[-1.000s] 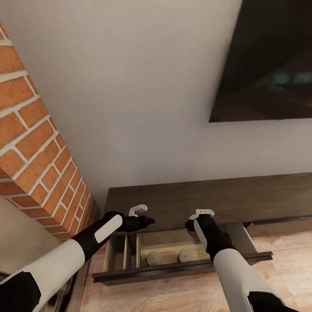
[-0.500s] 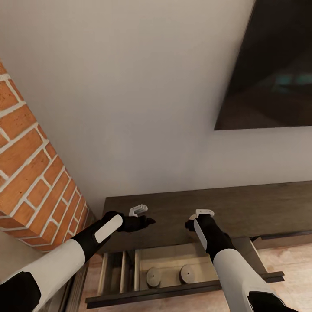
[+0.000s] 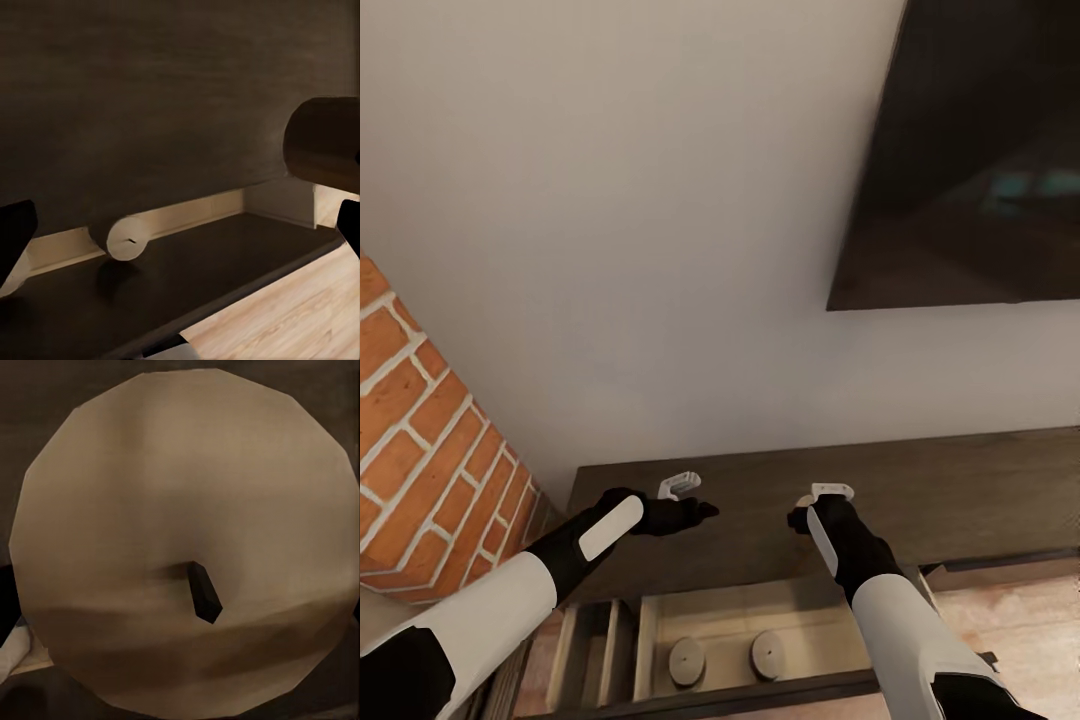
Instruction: Place each of the two pumpkins and all three candles from the living room inside a cabinet in the living room (use any cabinet), then make sure every cabinet is closed, and position the cauldron so it is next to a table in the living room.
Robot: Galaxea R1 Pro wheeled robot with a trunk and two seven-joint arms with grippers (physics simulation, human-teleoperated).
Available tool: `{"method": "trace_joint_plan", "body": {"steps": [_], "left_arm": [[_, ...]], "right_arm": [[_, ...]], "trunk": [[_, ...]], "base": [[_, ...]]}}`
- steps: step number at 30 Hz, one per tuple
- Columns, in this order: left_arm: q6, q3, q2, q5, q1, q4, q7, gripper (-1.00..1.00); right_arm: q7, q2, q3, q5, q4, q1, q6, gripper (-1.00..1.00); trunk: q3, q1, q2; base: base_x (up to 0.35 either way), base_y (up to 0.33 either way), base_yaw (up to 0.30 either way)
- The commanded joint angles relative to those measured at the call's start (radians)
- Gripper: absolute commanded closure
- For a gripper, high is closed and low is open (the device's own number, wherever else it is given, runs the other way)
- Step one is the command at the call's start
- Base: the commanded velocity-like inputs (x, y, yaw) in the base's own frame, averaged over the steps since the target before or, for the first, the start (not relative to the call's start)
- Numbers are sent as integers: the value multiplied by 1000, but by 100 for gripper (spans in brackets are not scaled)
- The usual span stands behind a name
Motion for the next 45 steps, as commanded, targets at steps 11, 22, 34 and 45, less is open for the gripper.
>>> {"method": "trace_joint_plan", "body": {"steps": [11, 22, 34, 45], "left_arm": [[0, 0, 0, 2, 0, 0, 0, -100], [0, 0, 1, 4, 0, 1, 0, -100], [0, 0, 0, 7, 0, 0, 0, -100], [0, 0, 0, 6, 0, 0, 0, -100]], "right_arm": [[0, 1, 0, 1, 0, 0, -1, 100], [0, 1, 0, 1, 1, 0, -1, 100], [0, 1, 0, 1, 1, 0, -1, 100], [0, 1, 0, 1, 1, 0, -1, 100]], "trunk": [[0, 0, 0], [0, 0, 0], [0, 0, 0], [0, 0, 0]], "base": [[145, -46, 0], [37, -82, 0], [53, -81, 0], [55, -137, 0]]}}
